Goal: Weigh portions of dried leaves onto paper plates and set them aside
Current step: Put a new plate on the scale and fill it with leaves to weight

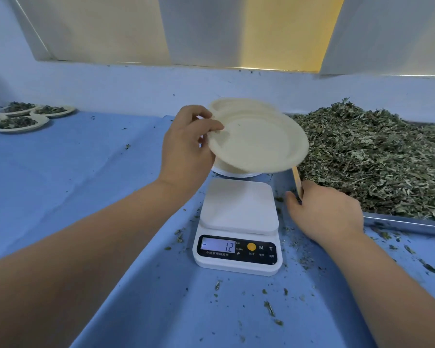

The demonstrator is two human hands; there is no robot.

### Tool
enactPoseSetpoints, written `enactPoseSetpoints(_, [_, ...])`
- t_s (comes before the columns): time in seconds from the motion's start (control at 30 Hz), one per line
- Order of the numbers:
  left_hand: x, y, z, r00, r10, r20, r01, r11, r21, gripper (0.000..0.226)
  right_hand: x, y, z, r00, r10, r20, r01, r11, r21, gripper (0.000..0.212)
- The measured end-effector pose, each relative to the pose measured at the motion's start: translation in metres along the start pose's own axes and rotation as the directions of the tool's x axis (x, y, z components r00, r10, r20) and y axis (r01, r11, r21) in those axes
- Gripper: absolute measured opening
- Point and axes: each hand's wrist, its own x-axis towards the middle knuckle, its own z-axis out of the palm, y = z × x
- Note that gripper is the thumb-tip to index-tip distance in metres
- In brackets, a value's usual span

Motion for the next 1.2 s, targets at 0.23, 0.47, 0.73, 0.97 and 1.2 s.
enactPoseSetpoints(0.23, [-0.049,-0.007,-0.009,0.986,-0.161,0.044,0.165,0.975,-0.147,0.030,-0.001,0.002,-0.003,1.000,-0.006,-0.022,0.006,1.000,-0.009,0.037])
enactPoseSetpoints(0.47, [-0.067,-0.024,-0.017,0.954,-0.285,0.094,0.298,0.938,-0.179,0.037,0.000,0.001,-0.002,1.000,-0.015,-0.002,0.015,0.999,-0.050,0.042])
enactPoseSetpoints(0.73, [-0.071,-0.036,-0.018,0.947,-0.279,0.158,0.301,0.943,-0.139,0.038,0.000,0.001,0.002,0.999,-0.005,-0.038,0.002,0.997,-0.082,0.042])
enactPoseSetpoints(0.97, [-0.076,-0.036,-0.013,0.921,-0.273,0.280,0.288,0.958,-0.013,0.047,-0.001,0.001,0.000,1.000,0.018,-0.012,-0.019,0.998,-0.064,0.048])
enactPoseSetpoints(1.2, [-0.073,-0.035,-0.018,0.805,-0.489,0.336,0.528,0.849,-0.029,0.076,-0.002,0.002,-0.002,0.999,0.001,-0.038,-0.003,0.998,-0.066,0.047])
